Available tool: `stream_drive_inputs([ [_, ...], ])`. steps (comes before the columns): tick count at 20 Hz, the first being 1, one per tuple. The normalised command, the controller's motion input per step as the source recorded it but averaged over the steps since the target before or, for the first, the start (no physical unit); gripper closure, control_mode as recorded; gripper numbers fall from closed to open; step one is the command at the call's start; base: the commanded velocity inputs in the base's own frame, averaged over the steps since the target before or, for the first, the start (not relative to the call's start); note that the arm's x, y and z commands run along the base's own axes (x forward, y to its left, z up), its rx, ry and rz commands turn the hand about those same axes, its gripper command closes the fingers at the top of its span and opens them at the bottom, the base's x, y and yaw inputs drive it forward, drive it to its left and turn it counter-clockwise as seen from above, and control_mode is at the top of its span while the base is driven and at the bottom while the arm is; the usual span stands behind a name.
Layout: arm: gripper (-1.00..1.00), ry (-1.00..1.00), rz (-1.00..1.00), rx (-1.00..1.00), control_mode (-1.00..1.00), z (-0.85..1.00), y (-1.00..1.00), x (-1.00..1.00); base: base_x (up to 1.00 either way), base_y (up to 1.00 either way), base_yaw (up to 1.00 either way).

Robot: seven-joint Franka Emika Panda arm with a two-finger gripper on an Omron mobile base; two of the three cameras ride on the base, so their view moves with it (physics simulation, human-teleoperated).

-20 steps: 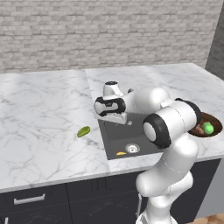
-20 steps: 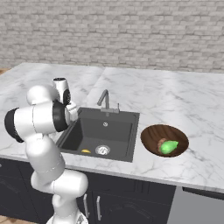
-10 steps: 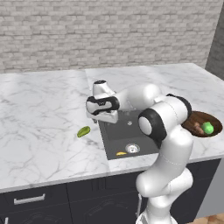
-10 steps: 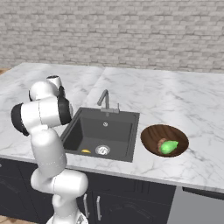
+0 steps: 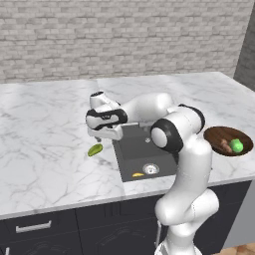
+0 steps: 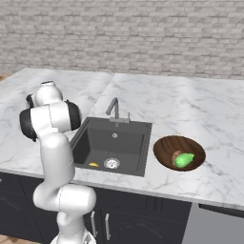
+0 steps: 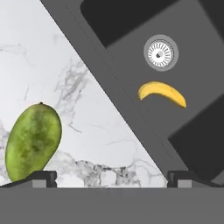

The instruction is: There is a mixed pile of frozen fruits and vegetables on the counter. Locate all the frozen vegetables and place the items in a bowl on the counter. Take all the frozen fruits and defrost them in a running sink.

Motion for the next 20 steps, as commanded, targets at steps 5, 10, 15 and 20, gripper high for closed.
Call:
stream_drive_inputs([
  [5,-1.00,0.05,-0.03,-0.05,-1.00,-0.02,0.35,0.18,0.00,0.00,0.00],
  [10,-1.00,-0.05,-0.04,-0.01,-1.00,-0.13,0.11,0.08,0.00,0.00,0.00],
  [15,-1.00,-0.04,-0.08,-0.02,-1.00,-0.21,0.11,0.20,0.00,0.00,0.00],
  [20,-1.00,0.05,-0.08,0.00,-1.00,-0.26,0.05,0.30,0.00,0.00,0.00],
])
